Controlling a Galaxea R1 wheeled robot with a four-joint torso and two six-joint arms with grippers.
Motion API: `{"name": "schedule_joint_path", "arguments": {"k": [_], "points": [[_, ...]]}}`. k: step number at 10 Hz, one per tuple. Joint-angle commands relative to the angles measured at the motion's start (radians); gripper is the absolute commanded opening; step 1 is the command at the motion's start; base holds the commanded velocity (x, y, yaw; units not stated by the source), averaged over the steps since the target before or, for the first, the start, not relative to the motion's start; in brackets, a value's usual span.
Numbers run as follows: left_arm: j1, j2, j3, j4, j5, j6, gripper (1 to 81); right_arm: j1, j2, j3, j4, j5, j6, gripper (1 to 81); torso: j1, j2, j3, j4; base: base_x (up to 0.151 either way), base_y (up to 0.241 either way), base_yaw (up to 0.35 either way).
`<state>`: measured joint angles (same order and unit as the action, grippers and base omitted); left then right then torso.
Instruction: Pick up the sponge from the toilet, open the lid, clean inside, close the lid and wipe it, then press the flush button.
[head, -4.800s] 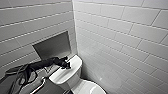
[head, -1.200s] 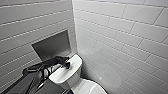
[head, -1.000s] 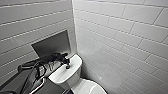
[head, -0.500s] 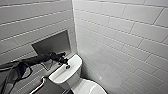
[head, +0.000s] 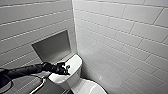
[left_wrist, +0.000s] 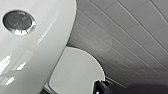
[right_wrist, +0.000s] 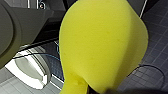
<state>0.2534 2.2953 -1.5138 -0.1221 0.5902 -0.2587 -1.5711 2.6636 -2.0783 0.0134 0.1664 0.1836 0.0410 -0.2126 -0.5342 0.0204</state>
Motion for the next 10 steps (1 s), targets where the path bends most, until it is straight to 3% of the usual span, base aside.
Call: {"name": "schedule_joint_path", "arguments": {"k": [1,3,6,10], "points": [[0.532,-0.304,0.247,0.255,-0.278,0.024,1.0,-0.01,0.041,-0.072,-0.001,-0.064,-0.007,1.0,0.0,0.0,0.027,0.0,0.0,0.0,0.0],[0.75,-0.278,0.212,0.353,-0.423,0.023,1.0,-0.011,0.075,-0.143,0.0,-0.062,-0.007,1.0,0.0,0.0,0.042,0.0,0.0,0.0,0.0],[0.966,-0.123,-0.011,0.419,-0.522,0.024,1.0,-0.005,0.106,-0.182,0.0,-0.064,-0.01,1.0,-0.001,0.0,0.099,0.0,0.0,0.0,0.0],[1.097,0.101,-0.292,0.446,-0.53,0.026,1.0,-0.005,0.118,-0.203,0.0,-0.064,-0.01,1.0,-0.002,-0.001,0.174,0.0,0.0,0.0,0.0]]}}
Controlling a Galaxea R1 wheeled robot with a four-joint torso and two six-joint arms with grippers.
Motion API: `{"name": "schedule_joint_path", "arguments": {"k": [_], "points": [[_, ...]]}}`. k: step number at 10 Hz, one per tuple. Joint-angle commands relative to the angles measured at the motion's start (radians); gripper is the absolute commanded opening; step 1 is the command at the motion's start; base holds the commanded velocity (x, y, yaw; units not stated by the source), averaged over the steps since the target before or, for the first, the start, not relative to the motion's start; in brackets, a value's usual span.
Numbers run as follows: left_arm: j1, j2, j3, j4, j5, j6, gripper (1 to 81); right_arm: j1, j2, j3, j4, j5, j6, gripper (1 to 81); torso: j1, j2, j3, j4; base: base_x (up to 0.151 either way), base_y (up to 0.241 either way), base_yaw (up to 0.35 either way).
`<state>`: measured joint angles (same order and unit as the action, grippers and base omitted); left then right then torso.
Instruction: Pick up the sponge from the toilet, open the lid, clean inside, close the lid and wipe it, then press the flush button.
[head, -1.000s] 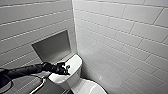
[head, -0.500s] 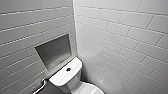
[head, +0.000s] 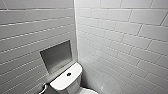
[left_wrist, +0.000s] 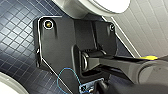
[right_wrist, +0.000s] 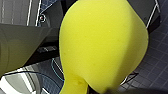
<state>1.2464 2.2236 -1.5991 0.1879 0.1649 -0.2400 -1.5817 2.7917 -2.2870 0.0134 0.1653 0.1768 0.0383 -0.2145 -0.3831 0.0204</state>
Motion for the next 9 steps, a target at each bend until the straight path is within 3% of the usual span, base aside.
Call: {"name": "schedule_joint_path", "arguments": {"k": [1,2,9], "points": [[0.123,0.208,-0.247,0.136,-0.105,0.007,1.0,0.004,0.001,-0.015,0.002,-0.063,-0.003,1.0,0.0,0.0,0.042,0.0,0.0,0.0,0.0],[0.14,0.243,-0.294,0.136,-0.105,0.007,1.0,0.002,0.015,-0.035,0.003,-0.063,-0.003,1.0,-0.001,0.0,0.017,0.0,0.0,0.0,0.0],[0.238,0.554,-0.721,0.12,-0.156,0.005,1.0,0.002,0.056,-0.075,0.003,-0.063,-0.002,1.0,-0.002,-0.002,0.029,0.0,0.0,0.0,0.0]]}}
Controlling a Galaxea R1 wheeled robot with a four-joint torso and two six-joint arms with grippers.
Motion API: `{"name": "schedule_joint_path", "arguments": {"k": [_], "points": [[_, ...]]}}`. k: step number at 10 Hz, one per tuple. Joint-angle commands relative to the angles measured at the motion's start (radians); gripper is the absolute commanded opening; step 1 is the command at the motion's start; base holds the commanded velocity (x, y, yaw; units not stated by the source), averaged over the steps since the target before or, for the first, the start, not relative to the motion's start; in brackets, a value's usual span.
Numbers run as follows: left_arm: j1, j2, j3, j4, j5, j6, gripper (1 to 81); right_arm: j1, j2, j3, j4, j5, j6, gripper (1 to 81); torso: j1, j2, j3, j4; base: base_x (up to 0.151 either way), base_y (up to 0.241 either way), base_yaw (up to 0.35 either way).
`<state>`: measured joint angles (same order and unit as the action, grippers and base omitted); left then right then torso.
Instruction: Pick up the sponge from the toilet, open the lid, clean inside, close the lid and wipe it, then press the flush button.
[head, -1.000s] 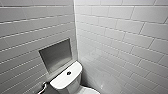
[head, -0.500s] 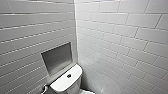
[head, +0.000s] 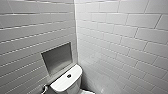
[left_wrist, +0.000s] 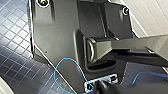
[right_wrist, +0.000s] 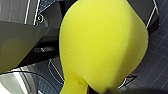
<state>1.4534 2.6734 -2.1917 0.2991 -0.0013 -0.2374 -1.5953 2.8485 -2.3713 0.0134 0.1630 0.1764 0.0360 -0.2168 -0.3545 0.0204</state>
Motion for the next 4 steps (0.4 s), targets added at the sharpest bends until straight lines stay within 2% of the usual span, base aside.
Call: {"name": "schedule_joint_path", "arguments": {"k": [1,4], "points": [[0.034,0.154,-0.193,0.008,0.009,0.001,1.0,0.016,0.01,-0.011,0.002,-0.059,-0.002,1.0,0.0,0.0,0.0,0.0,0.0,0.0,0.0],[0.035,0.25,-0.321,0.006,0.01,-0.008,1.0,0.021,0.036,-0.072,0.002,-0.059,0.0,1.0,0.0,0.0,0.0,0.0,0.0,0.0,0.0]]}}
